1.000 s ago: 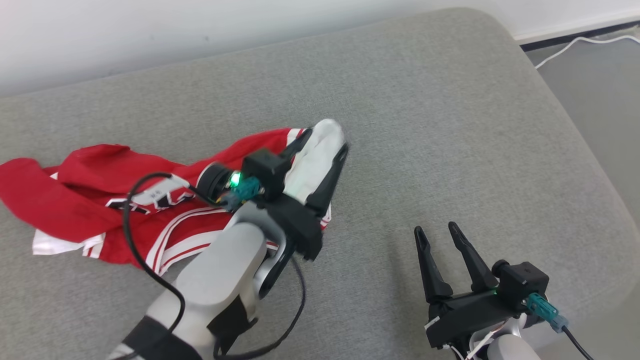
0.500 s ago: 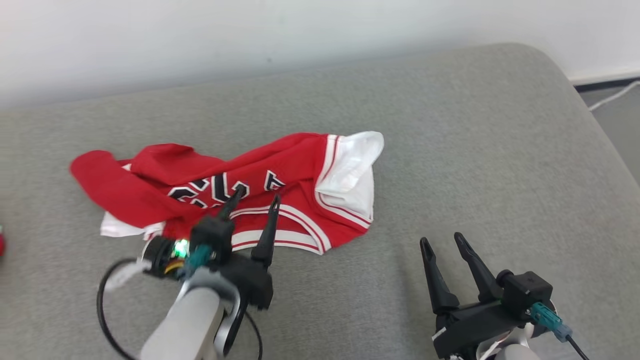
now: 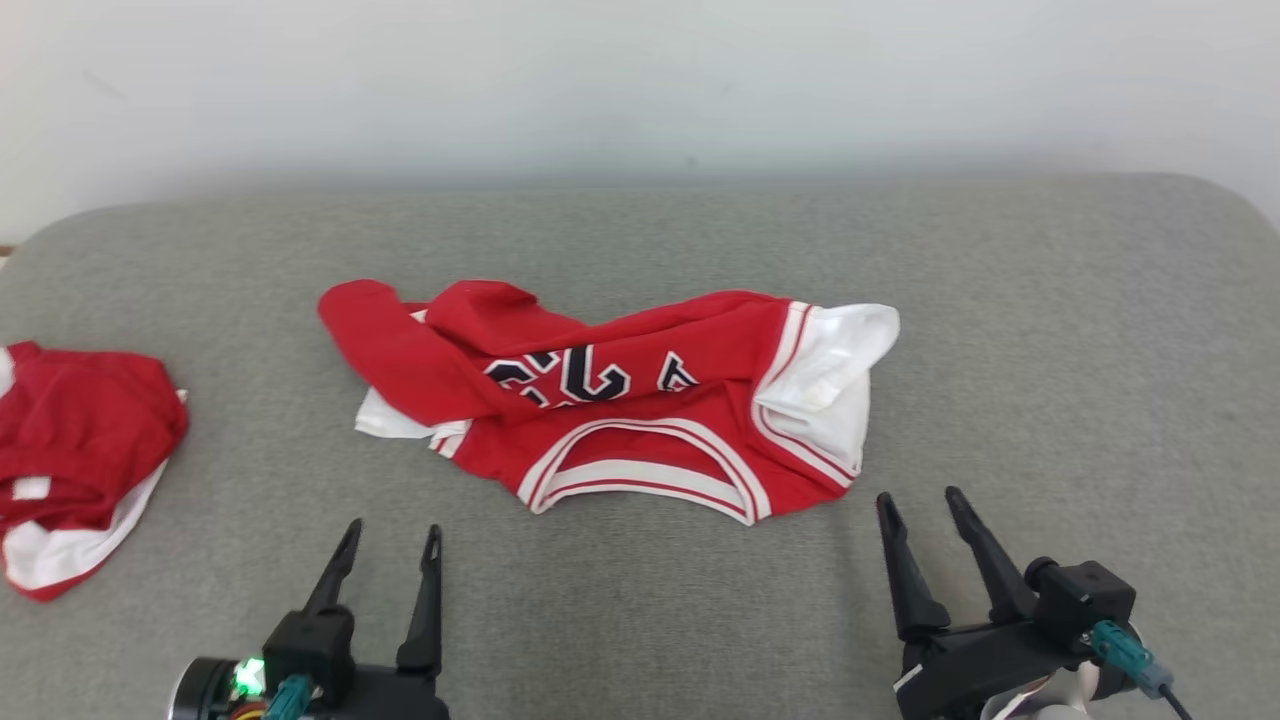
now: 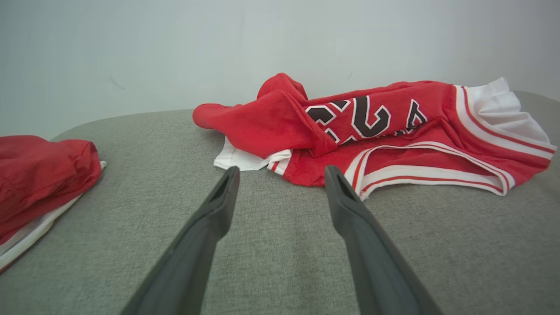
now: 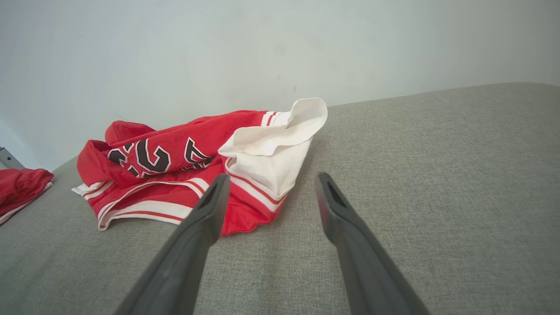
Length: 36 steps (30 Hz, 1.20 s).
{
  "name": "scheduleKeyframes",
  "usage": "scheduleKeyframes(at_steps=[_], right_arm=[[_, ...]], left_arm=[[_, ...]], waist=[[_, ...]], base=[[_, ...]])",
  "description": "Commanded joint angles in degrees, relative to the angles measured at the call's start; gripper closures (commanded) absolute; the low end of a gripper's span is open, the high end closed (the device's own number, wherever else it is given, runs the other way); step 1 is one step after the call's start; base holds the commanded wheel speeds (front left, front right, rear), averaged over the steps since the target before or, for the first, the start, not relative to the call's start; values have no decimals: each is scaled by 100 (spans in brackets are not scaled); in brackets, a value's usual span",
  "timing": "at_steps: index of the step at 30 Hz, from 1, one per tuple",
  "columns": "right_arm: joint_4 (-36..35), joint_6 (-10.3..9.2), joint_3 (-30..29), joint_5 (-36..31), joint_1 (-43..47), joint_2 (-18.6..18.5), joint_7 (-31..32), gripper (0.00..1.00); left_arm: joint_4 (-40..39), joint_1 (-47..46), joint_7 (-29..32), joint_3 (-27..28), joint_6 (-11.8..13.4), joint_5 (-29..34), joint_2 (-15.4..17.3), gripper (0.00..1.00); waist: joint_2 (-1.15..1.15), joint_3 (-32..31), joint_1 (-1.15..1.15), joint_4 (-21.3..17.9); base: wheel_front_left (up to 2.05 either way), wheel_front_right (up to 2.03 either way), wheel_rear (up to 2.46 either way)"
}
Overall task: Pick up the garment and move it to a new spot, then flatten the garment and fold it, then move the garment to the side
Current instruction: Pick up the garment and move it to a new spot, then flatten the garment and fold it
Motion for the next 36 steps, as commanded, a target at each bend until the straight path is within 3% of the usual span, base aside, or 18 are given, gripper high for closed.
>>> scheduleKeyframes(at_steps=[1,11,20,27,28,30,35,36], right_arm=[[-1,2,-91,-20,-2,7,-4,0],[185,2,-574,63,-177,-62,-4,0],[578,2,-733,194,-684,-261,-4,0],[1246,2,-504,211,-1098,-399,-4,0],[1339,2,-448,212,-1148,-419,-4,18],[1476,2,-440,219,-1277,-458,-4,100],[1361,2,-771,68,-1587,-678,-4,100],[1333,2,-862,-2,-1754,-866,-4,100]], left_arm=[[-138,224,-26,147,15,134,-17,0],[-644,917,-26,761,-208,395,-280,0],[-748,794,-26,801,-347,550,-451,0],[-781,604,-26,751,-345,579,-514,0],[-785,582,-26,748,-345,571,-515,0],[-800,546,-26,722,-346,560,-523,0],[-843,444,-26,588,-316,471,-528,0],[-849,454,-26,517,-284,398,-526,0]], waist=[[0,-31,1,325],[0,210,1,745],[0,664,1,1090],[0,927,1,1293],[0,958,1,1311],[0,1028,1,1352],[0,1219,1,1465],[0,1293,1,1522]], base=[[0,0,0],[0,0,0],[0,0,0],[0,0,0],[0,0,0],[0,0,0],[0,0,0],[0,0,0]])
